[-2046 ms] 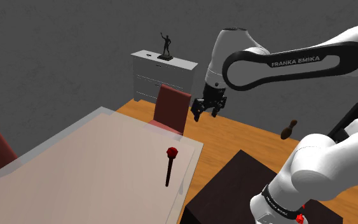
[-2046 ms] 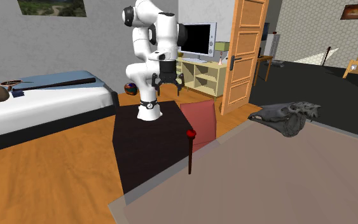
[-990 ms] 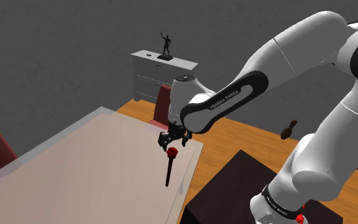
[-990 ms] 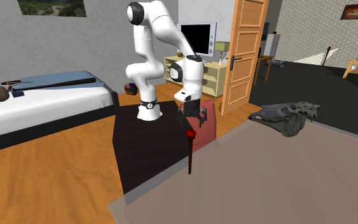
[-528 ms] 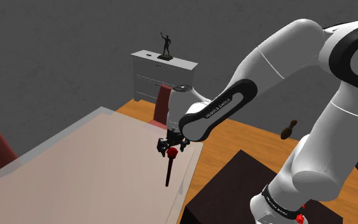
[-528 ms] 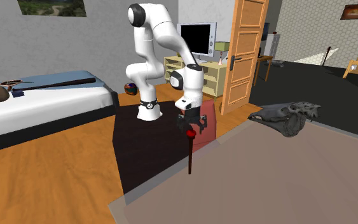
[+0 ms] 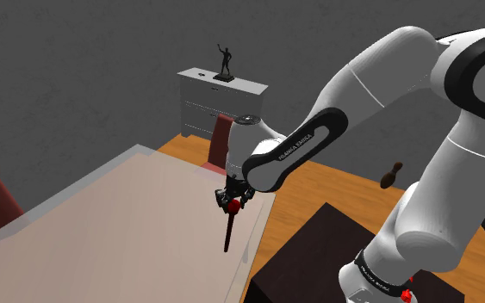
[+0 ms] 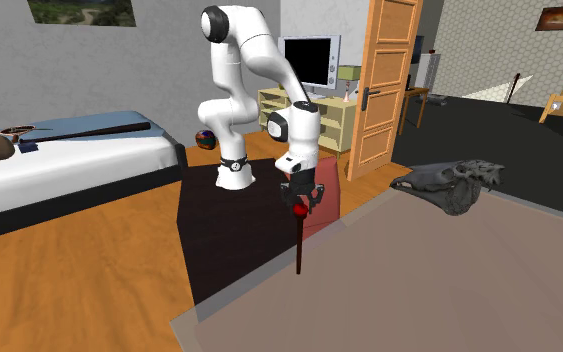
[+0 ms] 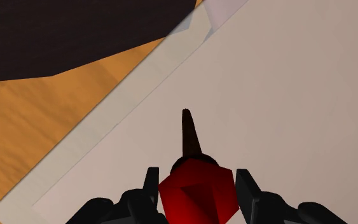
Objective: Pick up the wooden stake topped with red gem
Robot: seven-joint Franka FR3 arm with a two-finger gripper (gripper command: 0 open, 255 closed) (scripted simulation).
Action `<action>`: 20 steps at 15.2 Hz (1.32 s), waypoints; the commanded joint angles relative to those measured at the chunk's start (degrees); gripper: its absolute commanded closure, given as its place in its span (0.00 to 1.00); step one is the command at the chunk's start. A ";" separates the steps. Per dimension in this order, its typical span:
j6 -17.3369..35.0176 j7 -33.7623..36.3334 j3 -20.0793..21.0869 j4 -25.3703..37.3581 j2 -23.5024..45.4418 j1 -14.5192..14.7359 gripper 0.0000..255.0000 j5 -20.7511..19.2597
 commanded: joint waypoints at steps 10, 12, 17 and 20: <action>-5.66 -1.82 0.27 0.88 -4.93 -0.03 1.00 2.49; -7.34 -2.25 0.27 1.25 -6.28 0.01 1.00 3.06; -11.54 -3.13 0.14 2.41 -9.42 0.12 1.00 4.24; -12.50 -3.30 0.09 2.73 -10.10 0.15 1.00 4.46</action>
